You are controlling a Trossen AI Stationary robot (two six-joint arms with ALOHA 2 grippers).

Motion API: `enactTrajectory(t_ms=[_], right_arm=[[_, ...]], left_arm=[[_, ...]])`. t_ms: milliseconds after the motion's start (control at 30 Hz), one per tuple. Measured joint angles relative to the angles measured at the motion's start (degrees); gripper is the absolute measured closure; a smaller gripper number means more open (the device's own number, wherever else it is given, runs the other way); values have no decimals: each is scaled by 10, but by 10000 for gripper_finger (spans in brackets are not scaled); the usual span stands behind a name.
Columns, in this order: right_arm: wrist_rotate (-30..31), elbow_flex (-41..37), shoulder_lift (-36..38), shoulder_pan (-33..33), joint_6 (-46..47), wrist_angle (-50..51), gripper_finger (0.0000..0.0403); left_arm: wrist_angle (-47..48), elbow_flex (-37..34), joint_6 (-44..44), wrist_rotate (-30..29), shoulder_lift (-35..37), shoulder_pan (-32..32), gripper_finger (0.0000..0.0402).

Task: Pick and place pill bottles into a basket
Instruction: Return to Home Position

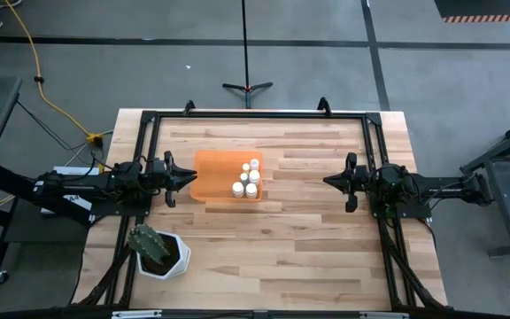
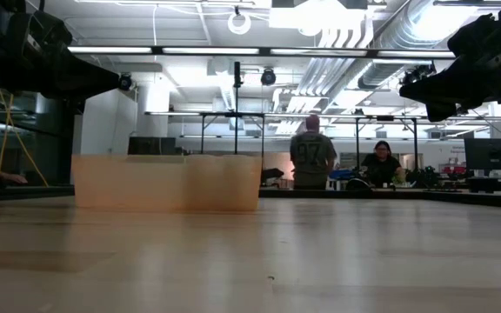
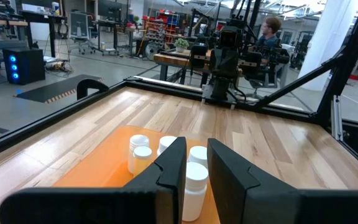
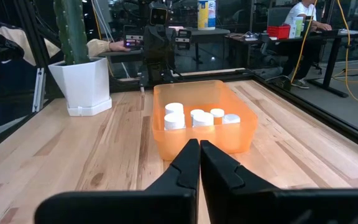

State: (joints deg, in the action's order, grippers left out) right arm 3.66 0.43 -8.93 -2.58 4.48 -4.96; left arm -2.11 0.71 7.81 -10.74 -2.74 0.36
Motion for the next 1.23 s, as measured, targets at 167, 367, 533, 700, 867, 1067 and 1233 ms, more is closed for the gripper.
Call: enactTrajectory(t_ms=[167,367,533,700,867,1067,1233], right_arm=[[0,0,0,0,0,0,399],[0,0,0,0,0,0,401],[0,0,0,0,0,0,396],[0,0,0,0,0,0,399],[0,0,0,0,0,0,402],[0,0,0,0,0,0,402],[0,0,0,0,0,0,402]], left_arm=[[0,0,0,0,0,0,302],[0,0,0,0,0,0,300],[0,0,0,0,0,0,302],[0,0,0,0,0,0,301],[0,0,0,0,0,0,300],[0,0,0,0,0,0,300],[0,0,0,0,0,0,300]])
